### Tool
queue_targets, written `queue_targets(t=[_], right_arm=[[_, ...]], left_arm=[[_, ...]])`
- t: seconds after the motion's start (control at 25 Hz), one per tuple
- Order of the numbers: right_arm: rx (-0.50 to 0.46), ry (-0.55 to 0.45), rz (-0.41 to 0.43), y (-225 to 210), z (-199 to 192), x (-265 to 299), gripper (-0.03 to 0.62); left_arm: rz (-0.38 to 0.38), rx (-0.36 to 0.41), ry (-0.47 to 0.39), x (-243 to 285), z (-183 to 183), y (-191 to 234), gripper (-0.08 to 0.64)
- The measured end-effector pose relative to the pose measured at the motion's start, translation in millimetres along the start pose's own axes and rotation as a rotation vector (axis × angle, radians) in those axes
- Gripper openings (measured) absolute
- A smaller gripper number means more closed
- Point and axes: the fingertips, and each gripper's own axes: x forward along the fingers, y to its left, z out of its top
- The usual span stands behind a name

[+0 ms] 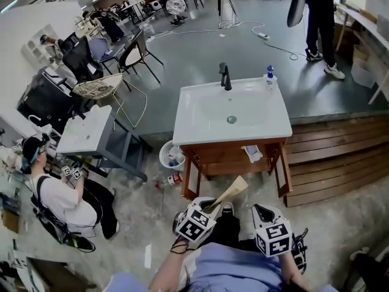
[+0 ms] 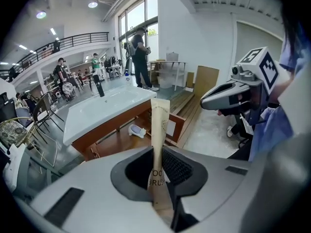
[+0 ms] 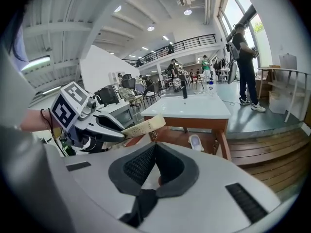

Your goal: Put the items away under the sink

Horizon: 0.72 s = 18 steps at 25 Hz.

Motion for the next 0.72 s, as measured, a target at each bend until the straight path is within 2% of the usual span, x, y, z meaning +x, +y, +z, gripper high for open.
queue_targets(t=[0.32, 0.44, 0.72], right_arm=[[0.036, 0.053, -0.021, 5.8, -9.8, 23.4, 0.015], [0.054, 0.074, -0.027, 7.1, -11.0, 38.4, 0.015], [0.044, 0.097, -0.041, 0.2, 2.5, 85.6, 0.015]], left_arm=[[-0.028, -0.076, 0.011, 13.2, -26.2, 13.8, 0.064], [-0.048, -0.082, 0.023, 19.2, -34.8, 21.4, 0.064], [-0.076, -0.124, 0.043, 37.9, -49.4, 50.0, 0.064]])
